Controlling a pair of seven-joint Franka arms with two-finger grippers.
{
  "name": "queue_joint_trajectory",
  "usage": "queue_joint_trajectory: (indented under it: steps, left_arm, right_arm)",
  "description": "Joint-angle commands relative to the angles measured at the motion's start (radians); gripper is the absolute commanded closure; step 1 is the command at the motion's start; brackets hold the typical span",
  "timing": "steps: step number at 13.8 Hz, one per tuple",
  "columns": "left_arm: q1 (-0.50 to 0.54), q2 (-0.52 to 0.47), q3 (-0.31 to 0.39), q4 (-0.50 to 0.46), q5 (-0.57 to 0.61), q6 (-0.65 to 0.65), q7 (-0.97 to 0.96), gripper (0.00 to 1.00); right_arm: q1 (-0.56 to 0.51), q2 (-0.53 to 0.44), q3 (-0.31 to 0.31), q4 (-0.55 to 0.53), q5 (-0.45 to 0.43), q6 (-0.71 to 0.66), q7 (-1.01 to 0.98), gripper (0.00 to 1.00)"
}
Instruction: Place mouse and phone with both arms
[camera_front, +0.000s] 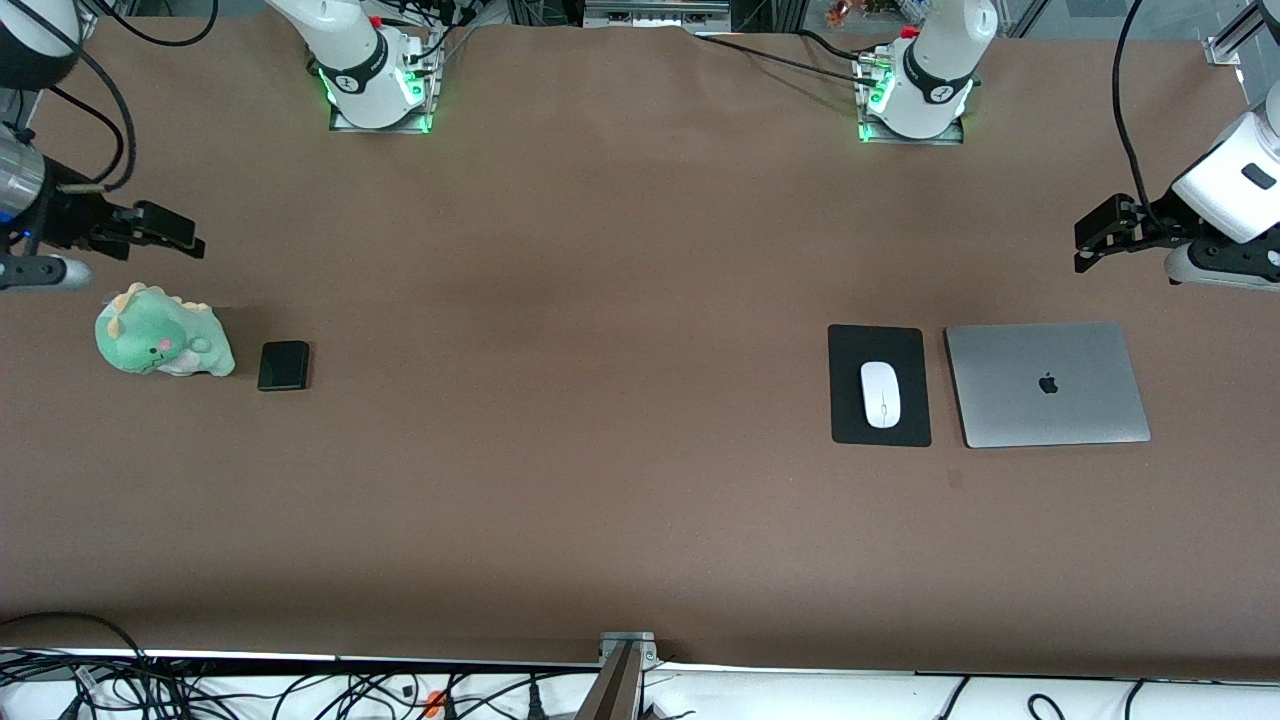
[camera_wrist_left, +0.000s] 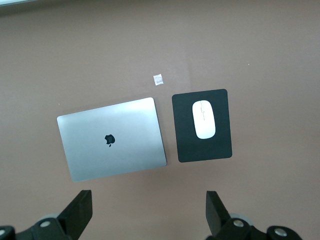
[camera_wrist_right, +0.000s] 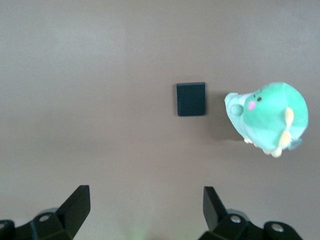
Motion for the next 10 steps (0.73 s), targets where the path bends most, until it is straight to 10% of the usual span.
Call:
queue_joint_trajectory:
  steps: [1, 10]
  left_arm:
    - [0.001, -0.002, -0.001, 0.018, 0.011, -0.021, 0.019, 0.00]
    - [0.002, -0.002, -0.002, 0.019, 0.012, -0.021, 0.016, 0.00]
  right_arm:
    - [-0.023, -0.005, 0.024, 0.093, -0.016, -0.106, 0.017, 0.00]
    - [-0.038, 0.003, 0.018, 0.133, -0.057, -0.099, 0.036, 0.00]
